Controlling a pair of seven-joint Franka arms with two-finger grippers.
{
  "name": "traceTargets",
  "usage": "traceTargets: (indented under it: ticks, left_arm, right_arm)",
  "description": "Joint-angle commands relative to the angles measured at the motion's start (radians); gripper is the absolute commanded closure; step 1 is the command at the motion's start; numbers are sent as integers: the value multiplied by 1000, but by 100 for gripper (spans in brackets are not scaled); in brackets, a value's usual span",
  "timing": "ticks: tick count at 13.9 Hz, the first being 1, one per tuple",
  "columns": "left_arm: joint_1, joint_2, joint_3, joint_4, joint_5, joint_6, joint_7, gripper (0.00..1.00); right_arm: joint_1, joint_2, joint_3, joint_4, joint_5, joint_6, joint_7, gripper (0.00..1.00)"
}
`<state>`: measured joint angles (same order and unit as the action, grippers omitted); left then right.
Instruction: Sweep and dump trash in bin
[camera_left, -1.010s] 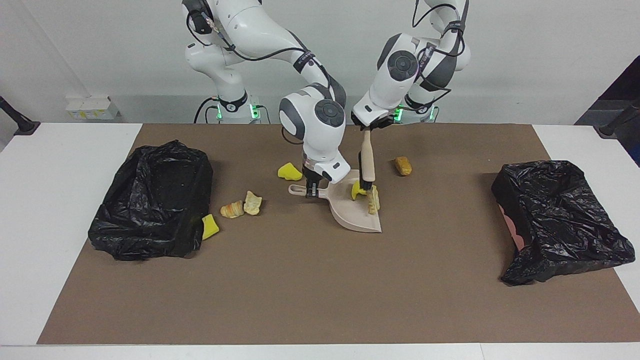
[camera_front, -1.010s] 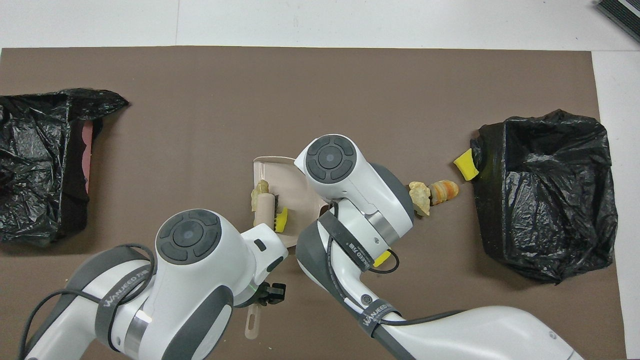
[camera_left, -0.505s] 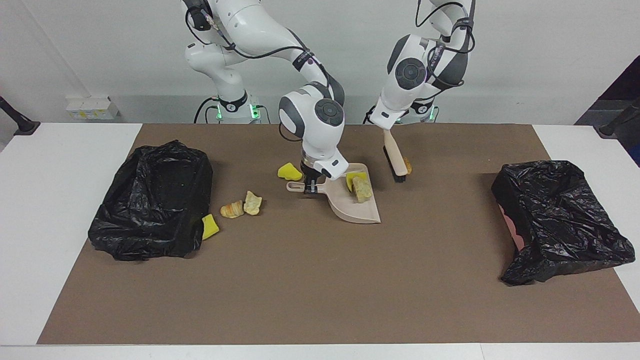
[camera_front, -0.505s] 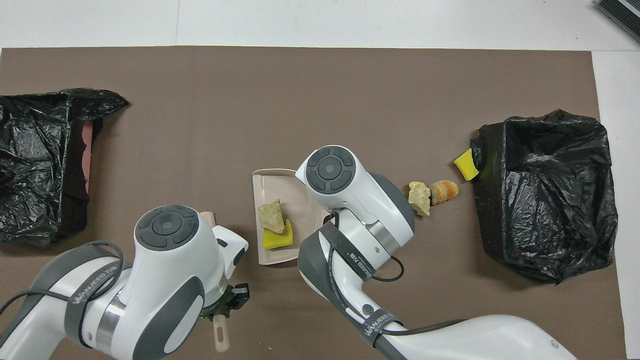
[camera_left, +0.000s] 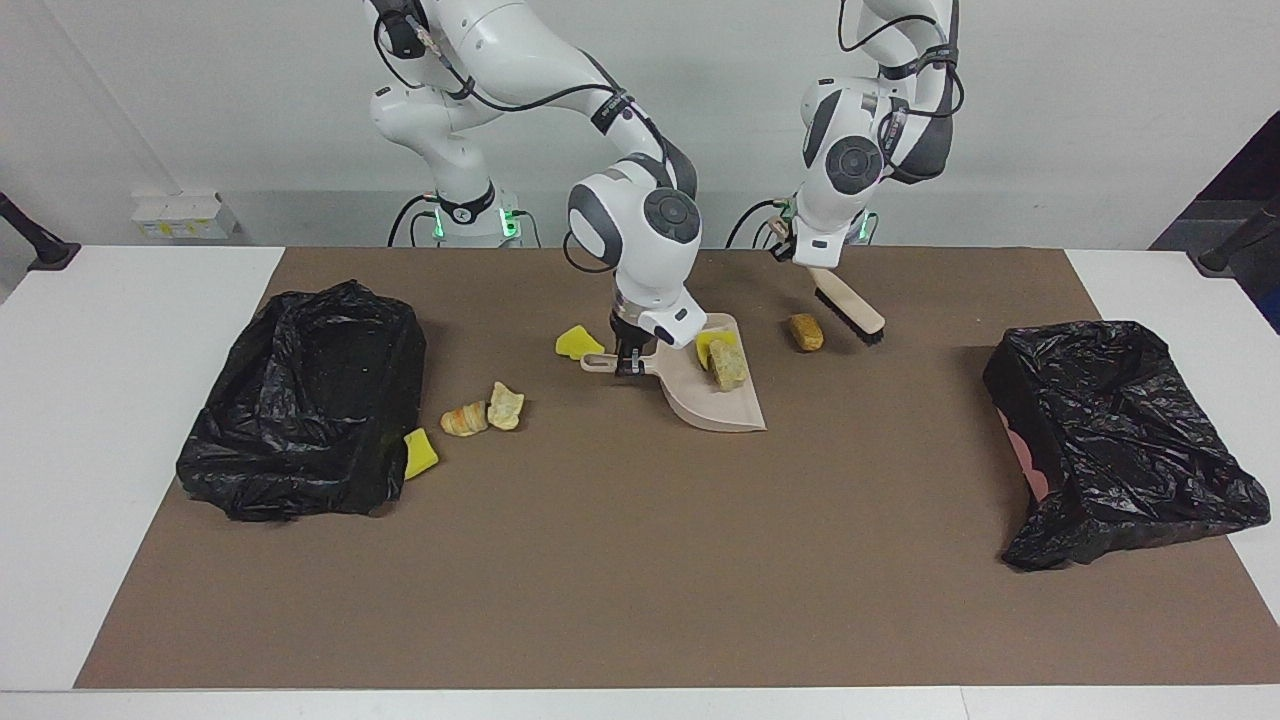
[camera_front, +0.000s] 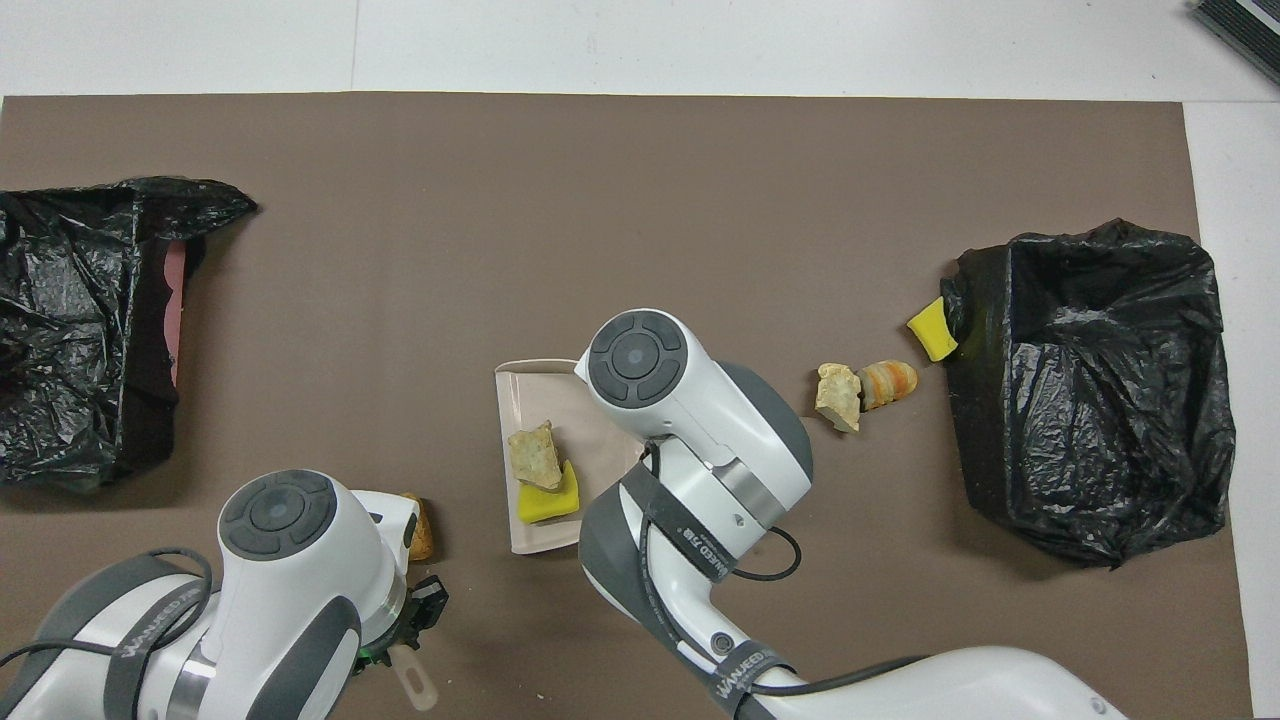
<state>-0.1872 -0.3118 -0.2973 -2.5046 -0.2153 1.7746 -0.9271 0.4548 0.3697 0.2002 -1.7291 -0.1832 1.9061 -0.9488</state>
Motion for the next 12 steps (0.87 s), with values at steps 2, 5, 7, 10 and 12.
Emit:
traceTargets:
  ticks: [2,5,7,10,12]
  left_arm:
    - [5,28,-8,-36,-21,135,-41,100]
    - [-18,92,-14,-23,-91,290,-19,100]
    - [-43,141,-17,-4,-91,339,51,100]
    - [-67,193,-32,41,-91,489,60,100]
    - [-67,232,-46,107,-90,476,109,100]
  right_arm:
    - [24,-32,4,-27,-16,-12,-19,100]
    - [28,-32,5,-26,-15,-2,-16,100]
    - [30,-31,5,-26,-9,5,-15,100]
    - [54,-12,5,-24,-7,42,51,100]
    - [56,-2,5,-21,-5,62,58,100]
